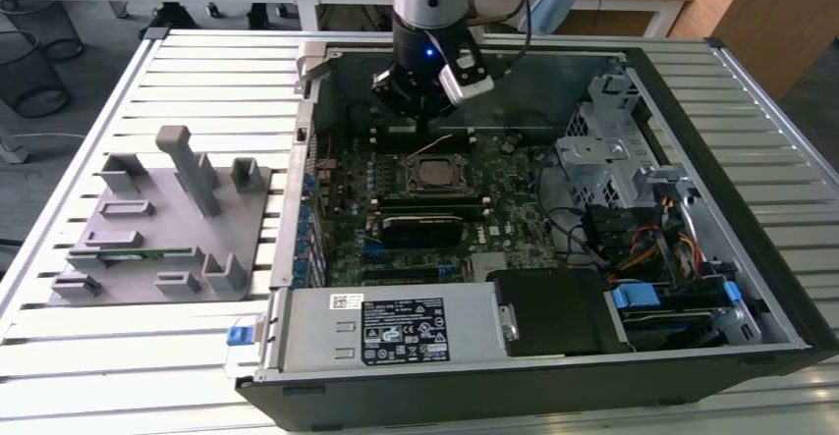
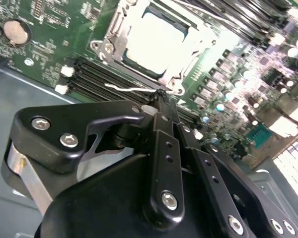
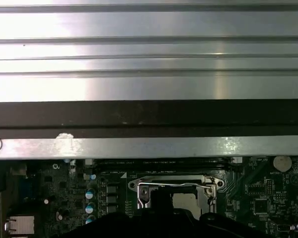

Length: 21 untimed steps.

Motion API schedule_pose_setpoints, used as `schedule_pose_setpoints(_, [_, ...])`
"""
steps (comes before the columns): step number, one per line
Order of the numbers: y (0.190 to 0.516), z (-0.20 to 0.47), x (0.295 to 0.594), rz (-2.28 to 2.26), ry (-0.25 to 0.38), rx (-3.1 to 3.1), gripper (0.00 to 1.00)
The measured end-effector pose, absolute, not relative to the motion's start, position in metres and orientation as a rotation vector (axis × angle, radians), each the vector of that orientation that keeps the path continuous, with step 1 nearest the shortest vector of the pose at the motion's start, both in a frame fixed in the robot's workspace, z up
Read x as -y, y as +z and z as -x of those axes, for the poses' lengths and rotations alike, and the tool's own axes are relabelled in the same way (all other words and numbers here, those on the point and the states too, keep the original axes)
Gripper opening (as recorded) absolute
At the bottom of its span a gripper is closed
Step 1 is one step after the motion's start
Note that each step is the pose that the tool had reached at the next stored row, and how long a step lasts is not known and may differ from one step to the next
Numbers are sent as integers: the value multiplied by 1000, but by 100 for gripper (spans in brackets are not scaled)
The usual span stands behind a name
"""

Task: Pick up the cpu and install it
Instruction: 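Install the first cpu locking lever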

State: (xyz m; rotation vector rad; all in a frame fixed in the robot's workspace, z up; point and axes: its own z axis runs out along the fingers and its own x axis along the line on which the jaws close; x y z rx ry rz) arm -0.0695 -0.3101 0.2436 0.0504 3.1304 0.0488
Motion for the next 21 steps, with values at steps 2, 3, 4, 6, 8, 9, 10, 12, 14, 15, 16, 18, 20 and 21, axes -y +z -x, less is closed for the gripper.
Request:
schedule_pose_setpoints(2, [243, 67, 310, -48, 44, -3130, 11])
schedule_pose_setpoints(3, [242, 67, 310, -48, 42, -3130, 11])
schedule_pose_setpoints(4, [241, 67, 310, -48, 41, -3131, 11])
schedule_pose_setpoints(6, [239, 67, 310, -48, 39, -3131, 11])
schedule_pose_setpoints(8, [238, 67, 310, -47, 39, -3131, 11])
schedule_pose_setpoints(9, [237, 67, 309, -46, 39, -3131, 11])
schedule_pose_setpoints(10, [237, 66, 309, -44, 39, -3131, 11])
schedule_pose_setpoints(12, [236, 66, 307, -43, 39, -3131, 11])
schedule_pose_setpoints(14, [235, 65, 305, -41, 39, -3131, 11])
schedule_pose_setpoints(15, [235, 65, 305, -40, 39, -3131, 11])
schedule_pose_setpoints(16, [234, 65, 305, -39, 39, -3131, 11])
schedule_pose_setpoints(18, [233, 64, 304, -35, 39, -3131, 11])
schedule_pose_setpoints(20, [233, 62, 304, -34, 39, -3131, 11])
schedule_pose_setpoints(21, [232, 61, 304, -34, 39, -3131, 11])
